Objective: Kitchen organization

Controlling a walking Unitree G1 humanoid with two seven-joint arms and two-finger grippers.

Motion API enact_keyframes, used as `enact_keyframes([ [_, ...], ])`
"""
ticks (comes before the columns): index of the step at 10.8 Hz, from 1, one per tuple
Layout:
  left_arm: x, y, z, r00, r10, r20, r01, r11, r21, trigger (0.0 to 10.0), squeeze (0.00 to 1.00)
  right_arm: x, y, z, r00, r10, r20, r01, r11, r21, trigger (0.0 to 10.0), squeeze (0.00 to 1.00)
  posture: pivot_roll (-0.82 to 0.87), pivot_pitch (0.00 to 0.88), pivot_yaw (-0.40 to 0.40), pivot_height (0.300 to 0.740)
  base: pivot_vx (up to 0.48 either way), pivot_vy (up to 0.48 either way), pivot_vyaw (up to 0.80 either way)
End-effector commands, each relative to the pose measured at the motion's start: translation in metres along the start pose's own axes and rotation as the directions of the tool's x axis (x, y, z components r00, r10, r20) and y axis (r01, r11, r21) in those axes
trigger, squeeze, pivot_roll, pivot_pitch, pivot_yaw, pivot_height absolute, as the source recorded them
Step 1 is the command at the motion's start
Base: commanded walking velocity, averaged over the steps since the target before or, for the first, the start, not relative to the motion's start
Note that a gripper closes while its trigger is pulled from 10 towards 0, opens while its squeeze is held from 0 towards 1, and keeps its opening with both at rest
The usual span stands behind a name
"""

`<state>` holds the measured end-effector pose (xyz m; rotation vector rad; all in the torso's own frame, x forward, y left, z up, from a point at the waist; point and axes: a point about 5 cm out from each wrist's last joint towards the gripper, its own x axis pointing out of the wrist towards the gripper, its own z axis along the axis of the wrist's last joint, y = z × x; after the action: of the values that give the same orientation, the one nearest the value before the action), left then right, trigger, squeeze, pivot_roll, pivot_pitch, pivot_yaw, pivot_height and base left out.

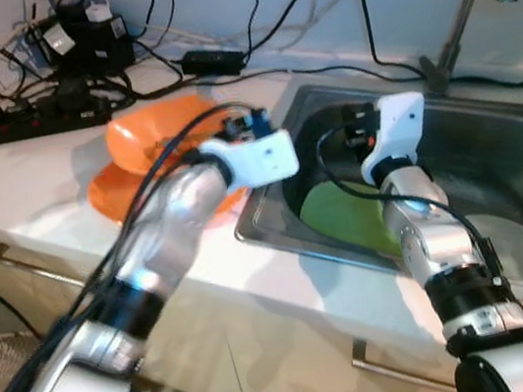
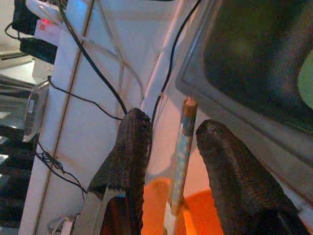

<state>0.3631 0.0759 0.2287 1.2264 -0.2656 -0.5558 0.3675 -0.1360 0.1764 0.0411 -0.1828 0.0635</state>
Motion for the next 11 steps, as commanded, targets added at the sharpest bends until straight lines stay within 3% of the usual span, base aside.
enact_keyframes([
  [1,0.003,0.002,0.001,1.000,0.004,-0.003,-0.004,1.000,0.019,10.0,0.00,0.003,-0.002,0.007,1.000,-0.012,0.029,0.012,1.000,0.003,10.0,0.00,0.25,0.021,-0.027,0.740,0.000,0.000,0.00],
  [5,0.013,-0.006,0.000,0.999,-0.032,-0.007,0.032,0.999,-0.004,10.0,0.00,0.002,-0.004,0.007,0.999,-0.018,0.030,0.018,1.000,-0.003,10.0,0.00,0.24,0.023,-0.027,0.740,0.000,0.000,0.00],
  [6,0.014,-0.005,0.006,0.999,-0.034,0.027,0.034,0.999,-0.009,10.0,0.00,0.002,-0.004,0.007,0.999,-0.019,0.032,0.019,1.000,-0.001,10.0,0.00,0.24,0.023,-0.028,0.740,0.000,0.000,0.00],
  [7,0.013,-0.002,0.016,0.997,-0.022,0.072,0.022,1.000,0.004,10.0,0.00,0.002,-0.005,0.007,0.999,-0.019,0.030,0.019,1.000,-0.003,10.0,0.00,0.25,0.022,-0.029,0.740,0.000,0.000,0.00],
  [11,0.012,0.010,0.024,0.995,0.043,0.091,-0.042,0.999,-0.014,10.0,0.00,0.003,-0.003,0.007,0.999,-0.016,0.029,0.016,1.000,-0.001,10.0,0.00,0.25,0.022,-0.033,0.740,0.000,0.000,0.00],
])
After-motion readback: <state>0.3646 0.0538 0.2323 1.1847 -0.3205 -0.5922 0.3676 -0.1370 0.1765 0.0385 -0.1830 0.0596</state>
